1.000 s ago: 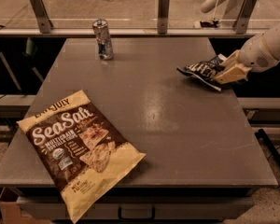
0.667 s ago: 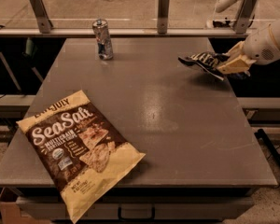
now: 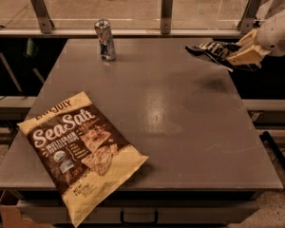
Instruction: Move blue chip bag near redbull can
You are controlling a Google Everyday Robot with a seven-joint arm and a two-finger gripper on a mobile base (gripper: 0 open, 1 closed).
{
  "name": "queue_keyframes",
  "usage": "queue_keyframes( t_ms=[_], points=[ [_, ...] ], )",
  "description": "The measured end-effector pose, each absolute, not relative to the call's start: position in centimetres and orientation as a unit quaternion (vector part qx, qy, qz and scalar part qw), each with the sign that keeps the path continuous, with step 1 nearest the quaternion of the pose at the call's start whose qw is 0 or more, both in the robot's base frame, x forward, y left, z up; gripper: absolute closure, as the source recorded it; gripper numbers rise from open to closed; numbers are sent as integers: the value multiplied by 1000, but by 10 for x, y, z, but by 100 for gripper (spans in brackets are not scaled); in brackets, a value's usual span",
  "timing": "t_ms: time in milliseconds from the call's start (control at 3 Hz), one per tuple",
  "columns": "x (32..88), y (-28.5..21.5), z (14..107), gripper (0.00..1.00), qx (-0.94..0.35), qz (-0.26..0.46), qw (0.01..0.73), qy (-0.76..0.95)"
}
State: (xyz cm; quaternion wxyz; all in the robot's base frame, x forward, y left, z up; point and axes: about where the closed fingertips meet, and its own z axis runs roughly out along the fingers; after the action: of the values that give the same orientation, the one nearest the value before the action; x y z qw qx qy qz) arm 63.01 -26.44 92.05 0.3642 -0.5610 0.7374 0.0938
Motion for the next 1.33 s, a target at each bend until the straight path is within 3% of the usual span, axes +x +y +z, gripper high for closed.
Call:
queue_keyframes(
  t_ms=[667,1333],
  points=[
    [639,-241,925,100,-606,105,374,694],
    [668,-162,938,100,-725,90,380,567]
  ],
)
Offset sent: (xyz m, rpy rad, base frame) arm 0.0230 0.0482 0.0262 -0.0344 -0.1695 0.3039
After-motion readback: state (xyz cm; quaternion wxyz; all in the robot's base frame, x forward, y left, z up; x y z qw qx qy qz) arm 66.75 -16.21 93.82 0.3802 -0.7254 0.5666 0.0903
